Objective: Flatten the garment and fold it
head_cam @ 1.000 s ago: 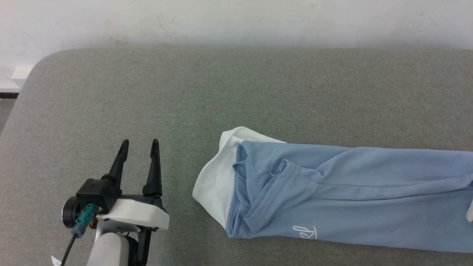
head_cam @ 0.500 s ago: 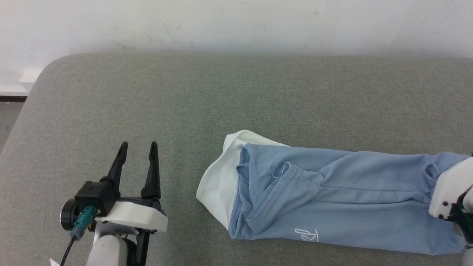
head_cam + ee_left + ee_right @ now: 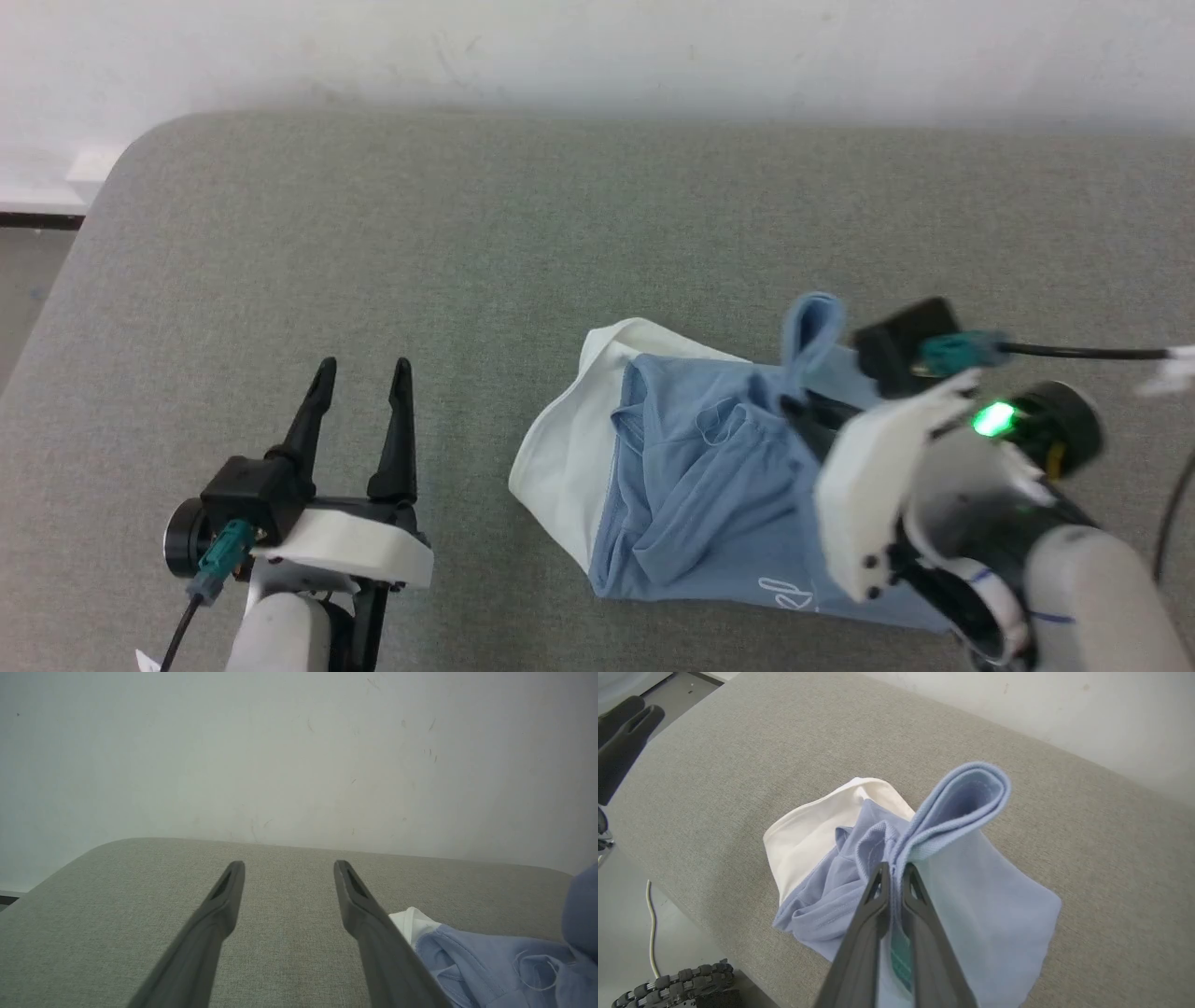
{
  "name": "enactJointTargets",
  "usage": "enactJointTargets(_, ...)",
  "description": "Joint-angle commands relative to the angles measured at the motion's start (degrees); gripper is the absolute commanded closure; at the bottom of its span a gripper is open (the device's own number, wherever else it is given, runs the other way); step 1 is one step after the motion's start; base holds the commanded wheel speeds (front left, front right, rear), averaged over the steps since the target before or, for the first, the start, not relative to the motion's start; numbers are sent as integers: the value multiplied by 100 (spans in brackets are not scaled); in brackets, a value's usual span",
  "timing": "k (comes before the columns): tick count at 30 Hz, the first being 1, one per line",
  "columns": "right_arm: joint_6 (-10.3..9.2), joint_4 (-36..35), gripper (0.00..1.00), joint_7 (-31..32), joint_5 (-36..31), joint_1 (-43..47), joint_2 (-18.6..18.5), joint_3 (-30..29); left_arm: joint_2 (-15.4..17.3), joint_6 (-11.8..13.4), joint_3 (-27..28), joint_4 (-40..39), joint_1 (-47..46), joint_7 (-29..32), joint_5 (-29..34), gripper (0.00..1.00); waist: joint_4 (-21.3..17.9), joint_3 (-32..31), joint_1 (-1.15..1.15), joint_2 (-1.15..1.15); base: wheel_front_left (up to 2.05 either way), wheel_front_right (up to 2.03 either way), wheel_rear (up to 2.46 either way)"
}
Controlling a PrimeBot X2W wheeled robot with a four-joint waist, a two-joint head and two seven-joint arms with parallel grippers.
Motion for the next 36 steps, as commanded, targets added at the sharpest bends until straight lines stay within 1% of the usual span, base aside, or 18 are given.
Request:
enactJointTargets(1, -4, 180, 100, -143, 29, -195, 5, 188, -28, -15, -16, -16, -102, -27, 72, 0, 54, 64, 0, 0, 0, 0, 0)
enactJointTargets(5, -4, 1033, 100, -721, 13, -706, 83, 858, -29, -9, -67, -30, -164, -27, 49, 0, 145, 166, 0, 0, 0, 0, 0)
enactJointTargets(9, -4, 2089, 100, -1315, 107, -1208, 144, 1335, -30, 26, -122, -46, -224, -27, -1, 0, 219, 268, 0, 0, 0, 0, 0)
enactJointTargets(15, -4, 3505, 100, -2273, 863, -1855, 151, 2013, -31, 79, -234, -45, -311, -27, -57, 0, 332, 366, 0, 0, 0, 0, 0)
enactJointTargets(17, -4, 3926, 100, -2474, 1083, -2019, 152, 2168, -31, 100, -259, -43, -335, -27, -71, 0, 351, 393, 0, 0, 0, 0, 0)
enactJointTargets(18, -4, 3926, 100, -2474, 1083, -2019, 152, 2168, -31, 100, -259, -43, -335, -27, -71, 0, 351, 393, 0, 0, 0, 0, 0)
enactJointTargets(21, -4, 4527, 100, -2675, 1375, -2224, 152, 2328, -31, 121, -289, -37, -362, -27, -88, 0, 361, 419, 0, 0, 0, 0, 0)
enactJointTargets(22, -4, 4700, 73, -2733, 1467, -2292, 152, 2369, -31, 122, -298, -32, -369, -27, -90, 0, 360, 424, 0, 0, 0, 0, 0)
enactJointTargets(23, -4, 4854, 0, -2807, 1567, -2354, 152, 2396, -31, 121, -305, -25, -376, -27, -92, 0, 357, 427, 0, 0, 0, 0, 0)
enactJointTargets(26, -4, 5156, 0, -3096, 1916, -2550, 152, 2451, -31, 126, -328, -4, -385, -27, -99, 0, 342, 423, 0, 0, 0, 0, 0)
enactJointTargets(30, -4, 5232, 0, -3661, 2458, -2772, 153, 2457, -31, 142, -307, -2, -338, -27, -93, 0, 262, 357, 0, 0, 0, 0, 0)
enactJointTargets(33, -4, 5118, 0, -4315, 2795, -2879, 153, 2277, -31, 137, -259, 1, -275, -27, -76, 0, 195, 265, 0, 0, 0, 0, 0)
enactJointTargets(36, -4, 4950, 0, -5166, 2757, -2880, 153, 1911, -31, 137, -187, -40, -200, -27, -60, 0, 95, 158, 0, 0, 0, 0, 0)
